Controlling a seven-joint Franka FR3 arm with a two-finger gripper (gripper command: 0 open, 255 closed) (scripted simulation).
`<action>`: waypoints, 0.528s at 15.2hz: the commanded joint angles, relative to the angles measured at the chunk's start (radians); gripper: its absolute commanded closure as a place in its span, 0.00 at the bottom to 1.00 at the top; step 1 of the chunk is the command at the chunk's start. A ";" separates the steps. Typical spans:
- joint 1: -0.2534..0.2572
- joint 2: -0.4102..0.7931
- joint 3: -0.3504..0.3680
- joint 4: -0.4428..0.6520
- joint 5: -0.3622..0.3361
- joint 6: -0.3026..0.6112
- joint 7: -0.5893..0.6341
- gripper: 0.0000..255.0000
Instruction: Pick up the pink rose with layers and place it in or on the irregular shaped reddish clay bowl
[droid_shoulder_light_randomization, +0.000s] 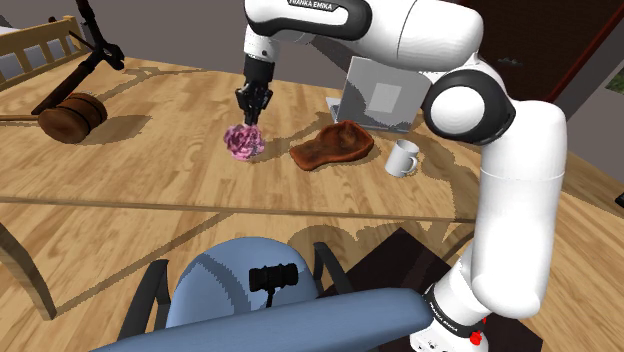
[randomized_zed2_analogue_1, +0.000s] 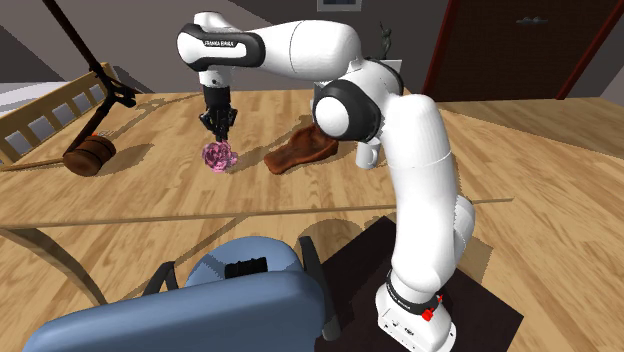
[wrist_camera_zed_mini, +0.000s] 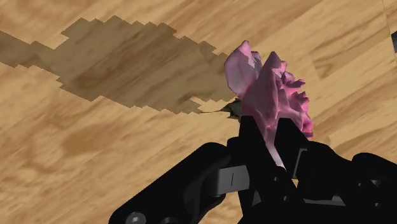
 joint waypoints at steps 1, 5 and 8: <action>0.000 0.001 0.000 0.032 -0.001 -0.031 0.005 1.00; -0.001 0.017 0.001 0.111 -0.002 -0.093 0.016 1.00; 0.000 0.036 0.002 0.180 -0.003 -0.144 0.024 1.00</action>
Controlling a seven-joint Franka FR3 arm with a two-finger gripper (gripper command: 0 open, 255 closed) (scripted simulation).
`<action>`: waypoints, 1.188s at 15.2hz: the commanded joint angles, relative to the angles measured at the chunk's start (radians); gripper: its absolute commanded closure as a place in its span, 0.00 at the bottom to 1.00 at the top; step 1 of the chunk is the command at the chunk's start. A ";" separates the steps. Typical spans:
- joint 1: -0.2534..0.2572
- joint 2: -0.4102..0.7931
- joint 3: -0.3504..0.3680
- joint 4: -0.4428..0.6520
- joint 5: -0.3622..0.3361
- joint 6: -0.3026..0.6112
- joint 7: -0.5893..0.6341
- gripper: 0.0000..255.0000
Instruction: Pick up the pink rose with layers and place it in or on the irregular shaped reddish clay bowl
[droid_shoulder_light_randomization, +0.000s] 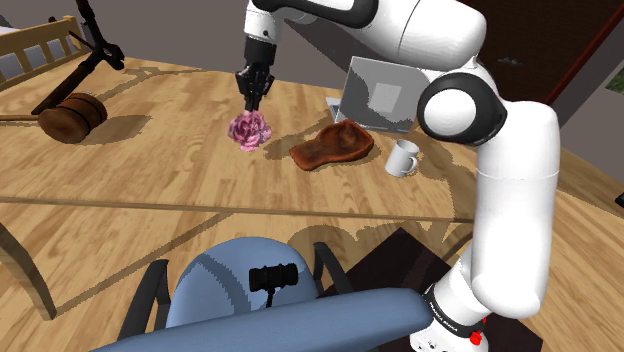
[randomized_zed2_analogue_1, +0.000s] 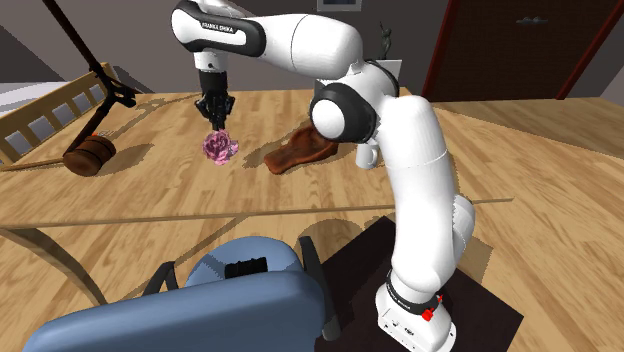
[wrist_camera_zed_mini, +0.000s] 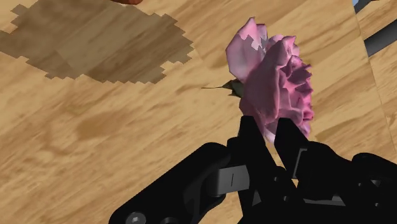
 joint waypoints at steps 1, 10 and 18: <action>0.000 0.012 0.001 0.047 -0.001 -0.035 0.006 1.00; 0.004 0.150 0.006 0.398 -0.005 -0.245 0.043 1.00; -0.119 -0.185 -0.035 -0.113 0.015 -0.098 -0.132 1.00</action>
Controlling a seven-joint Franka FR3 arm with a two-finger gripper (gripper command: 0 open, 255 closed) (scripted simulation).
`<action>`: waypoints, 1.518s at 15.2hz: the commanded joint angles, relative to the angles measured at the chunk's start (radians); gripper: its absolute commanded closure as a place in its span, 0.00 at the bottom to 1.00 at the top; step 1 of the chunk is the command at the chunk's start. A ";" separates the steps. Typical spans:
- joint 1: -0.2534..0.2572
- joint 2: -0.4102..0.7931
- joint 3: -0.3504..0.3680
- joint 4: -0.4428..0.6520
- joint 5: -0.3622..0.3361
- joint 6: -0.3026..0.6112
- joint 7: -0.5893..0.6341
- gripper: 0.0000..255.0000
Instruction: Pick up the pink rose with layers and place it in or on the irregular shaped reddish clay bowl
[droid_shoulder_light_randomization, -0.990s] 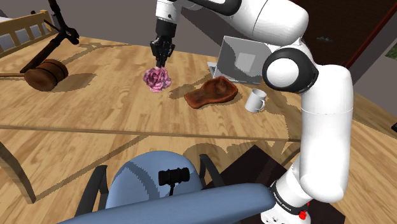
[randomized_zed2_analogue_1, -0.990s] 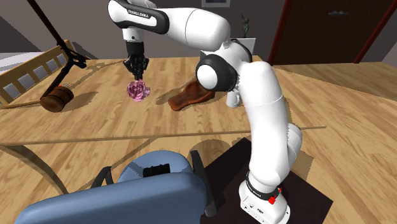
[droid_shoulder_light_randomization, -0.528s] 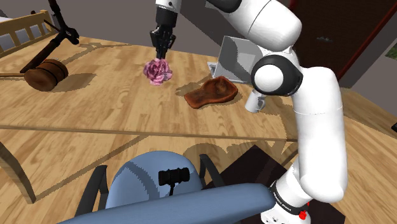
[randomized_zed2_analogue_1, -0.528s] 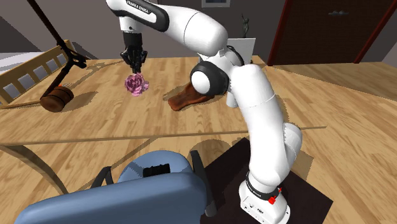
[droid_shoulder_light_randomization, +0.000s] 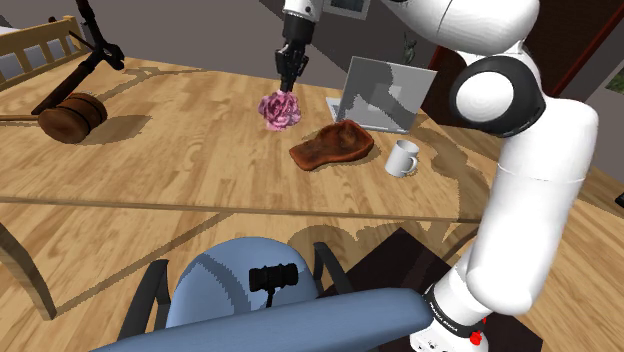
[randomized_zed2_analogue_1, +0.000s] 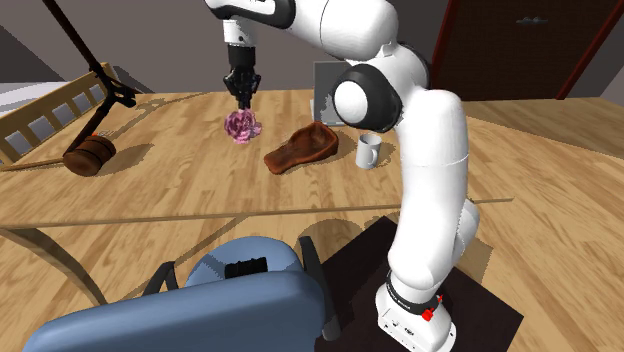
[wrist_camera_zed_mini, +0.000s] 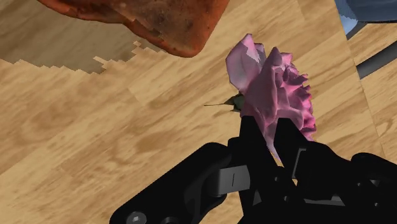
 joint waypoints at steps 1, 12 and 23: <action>-0.028 -0.052 -0.013 -0.065 0.003 0.005 -0.042 1.00; -0.152 -0.218 -0.092 -0.280 -0.002 0.017 -0.250 1.00; -0.147 -0.250 -0.091 -0.471 -0.005 0.175 -0.272 1.00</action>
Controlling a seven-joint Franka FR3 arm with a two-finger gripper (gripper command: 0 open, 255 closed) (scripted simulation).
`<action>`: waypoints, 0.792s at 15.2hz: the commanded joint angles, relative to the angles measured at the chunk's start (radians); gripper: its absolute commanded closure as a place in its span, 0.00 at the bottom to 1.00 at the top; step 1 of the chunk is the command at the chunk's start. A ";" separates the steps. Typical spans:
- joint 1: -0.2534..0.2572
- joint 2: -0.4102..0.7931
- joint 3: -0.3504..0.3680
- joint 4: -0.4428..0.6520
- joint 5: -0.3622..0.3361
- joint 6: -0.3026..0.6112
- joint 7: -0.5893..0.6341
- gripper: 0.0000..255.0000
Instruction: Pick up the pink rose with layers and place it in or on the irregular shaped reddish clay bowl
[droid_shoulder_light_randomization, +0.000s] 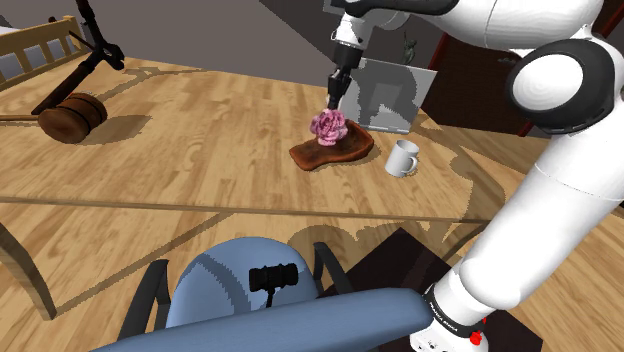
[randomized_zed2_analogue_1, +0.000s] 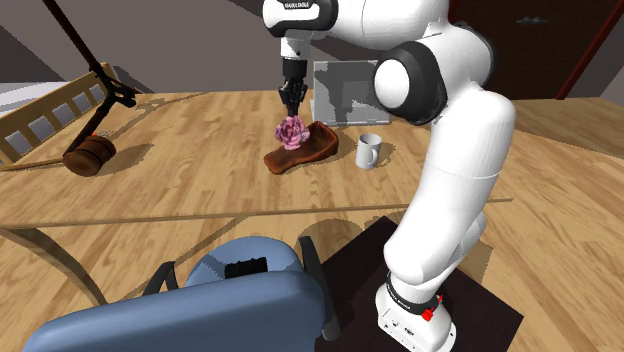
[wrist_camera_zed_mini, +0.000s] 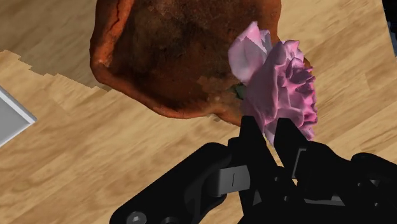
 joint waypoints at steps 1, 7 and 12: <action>0.001 -0.004 0.000 -0.031 0.000 0.028 -0.004 1.00; 0.002 -0.006 0.001 -0.079 0.000 0.073 -0.010 1.00; 0.002 -0.006 0.001 -0.079 0.000 0.073 -0.010 0.00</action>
